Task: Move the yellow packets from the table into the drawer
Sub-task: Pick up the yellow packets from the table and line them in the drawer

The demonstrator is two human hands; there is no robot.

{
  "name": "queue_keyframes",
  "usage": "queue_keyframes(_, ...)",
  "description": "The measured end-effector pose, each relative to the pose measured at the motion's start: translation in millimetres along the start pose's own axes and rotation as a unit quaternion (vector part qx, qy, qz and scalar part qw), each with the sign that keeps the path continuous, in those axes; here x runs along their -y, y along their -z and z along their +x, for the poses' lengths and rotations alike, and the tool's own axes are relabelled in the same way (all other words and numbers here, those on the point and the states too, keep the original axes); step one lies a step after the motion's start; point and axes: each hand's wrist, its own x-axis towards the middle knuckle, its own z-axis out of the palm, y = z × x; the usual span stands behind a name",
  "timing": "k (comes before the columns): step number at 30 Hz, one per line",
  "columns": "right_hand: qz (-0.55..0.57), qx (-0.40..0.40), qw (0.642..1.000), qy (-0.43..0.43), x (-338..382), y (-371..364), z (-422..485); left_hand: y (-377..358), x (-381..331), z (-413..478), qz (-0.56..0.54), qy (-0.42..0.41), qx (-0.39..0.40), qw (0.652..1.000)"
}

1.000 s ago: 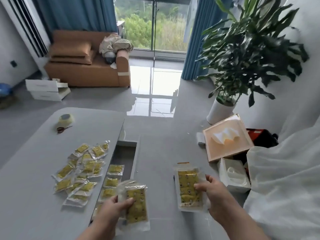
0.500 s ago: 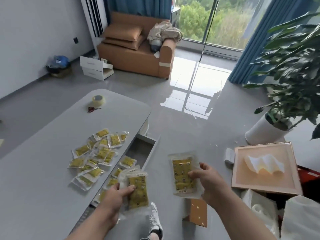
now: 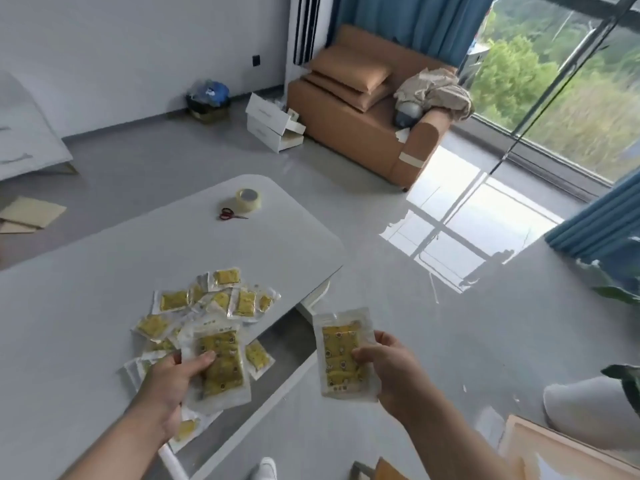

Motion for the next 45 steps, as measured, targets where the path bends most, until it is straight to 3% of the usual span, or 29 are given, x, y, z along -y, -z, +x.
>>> queue_keyframes(8, -0.136, 0.086, 0.987, 0.013, 79.9, -48.9, 76.3, -25.5, -10.6, 34.3, -0.047, -0.027, -0.076, 0.996)
queue_keyframes(17, -0.287, 0.2, 0.937, -0.002, 123.8, -99.1, 242.4, -97.8, -15.1, 114.0, -0.093, -0.045, -0.209, 0.973)
queue_keyframes(22, -0.308, 0.234, 0.922, 0.011, 96.5, -123.4, 352.3, -104.8, 11.2, 205.8, -0.125, -0.052, -0.263, 0.955)
queue_keyframes(31, -0.259, 0.304, 0.915, 0.051, -20.0, -171.4, 504.6, -69.5, 98.6, 339.6, -0.133, -0.112, -0.247, 0.953)
queue_keyframes(40, -0.184, 0.398, 0.888, 0.135, -82.0, -201.8, 556.1, -48.3, 151.4, 408.7, -0.13, -0.225, -0.193, 0.946)
queue_keyframes(45, -0.177, 0.407, 0.884, 0.148, -94.9, -211.8, 560.8, -47.2, 160.2, 416.3, -0.123, -0.237, -0.202, 0.942)
